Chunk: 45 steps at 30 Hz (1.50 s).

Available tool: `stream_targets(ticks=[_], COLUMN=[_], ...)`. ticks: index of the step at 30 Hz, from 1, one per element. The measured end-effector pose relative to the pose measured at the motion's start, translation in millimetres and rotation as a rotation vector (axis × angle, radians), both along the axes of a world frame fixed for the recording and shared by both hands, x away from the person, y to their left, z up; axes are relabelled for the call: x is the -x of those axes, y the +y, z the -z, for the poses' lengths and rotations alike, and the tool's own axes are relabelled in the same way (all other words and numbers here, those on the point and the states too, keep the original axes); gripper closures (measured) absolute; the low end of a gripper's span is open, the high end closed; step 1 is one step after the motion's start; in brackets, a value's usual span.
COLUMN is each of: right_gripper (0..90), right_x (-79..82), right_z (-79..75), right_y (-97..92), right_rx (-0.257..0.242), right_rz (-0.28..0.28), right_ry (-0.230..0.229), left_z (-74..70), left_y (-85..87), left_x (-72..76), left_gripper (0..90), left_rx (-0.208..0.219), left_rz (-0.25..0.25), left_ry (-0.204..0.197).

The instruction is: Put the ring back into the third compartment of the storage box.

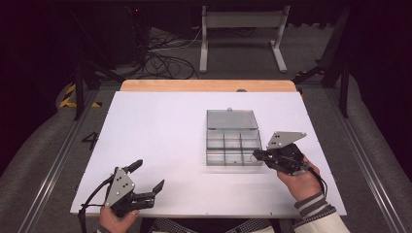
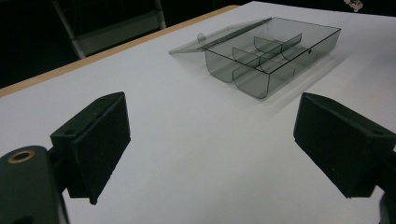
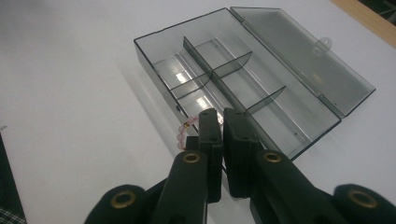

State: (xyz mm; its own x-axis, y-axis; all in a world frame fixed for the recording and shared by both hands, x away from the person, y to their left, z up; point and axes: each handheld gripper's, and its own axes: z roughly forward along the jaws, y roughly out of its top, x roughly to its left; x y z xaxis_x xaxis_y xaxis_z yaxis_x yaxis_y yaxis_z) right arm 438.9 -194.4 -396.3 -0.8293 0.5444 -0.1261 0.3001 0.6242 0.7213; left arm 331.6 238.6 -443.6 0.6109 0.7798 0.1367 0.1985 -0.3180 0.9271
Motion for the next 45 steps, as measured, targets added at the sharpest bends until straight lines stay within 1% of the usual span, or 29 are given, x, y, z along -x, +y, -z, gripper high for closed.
stream_targets(ticks=[6,9,21,30,39,45], right_gripper=[87.4,87.4,87.3,87.3,87.3,87.3], right_x=[-4.6,-7.9,-27.9,-40.7,-54.9,-64.9], right_z=[-3.0,-4.5,-13.7,-11.6,-9.8,-5.3], right_y=[2.8,4.7,11.2,16.4,19.9,22.0], right_rx=[0.007,0.013,0.043,0.056,0.058,0.055], right_rz=[0.002,0.005,0.031,0.067,0.100,0.112], right_ry=[-0.008,-0.008,-0.003,0.005,0.008,0.026], left_z=[0.1,-0.1,-0.1,-0.2,-0.2,-0.5], left_y=[-0.1,0.2,0.4,0.4,0.6,1.2], left_x=[0.2,-0.1,-0.4,-0.8,-0.8,-0.9], left_gripper=[11.4,11.4,11.4,11.5,11.5,11.5], left_rx=[0.005,-0.002,-0.004,-0.002,0.002,0.003], left_rz=[-0.001,-0.001,0.002,0.000,0.001,-0.001], left_ry=[0.002,-0.001,0.001,0.002,0.005,0.001])
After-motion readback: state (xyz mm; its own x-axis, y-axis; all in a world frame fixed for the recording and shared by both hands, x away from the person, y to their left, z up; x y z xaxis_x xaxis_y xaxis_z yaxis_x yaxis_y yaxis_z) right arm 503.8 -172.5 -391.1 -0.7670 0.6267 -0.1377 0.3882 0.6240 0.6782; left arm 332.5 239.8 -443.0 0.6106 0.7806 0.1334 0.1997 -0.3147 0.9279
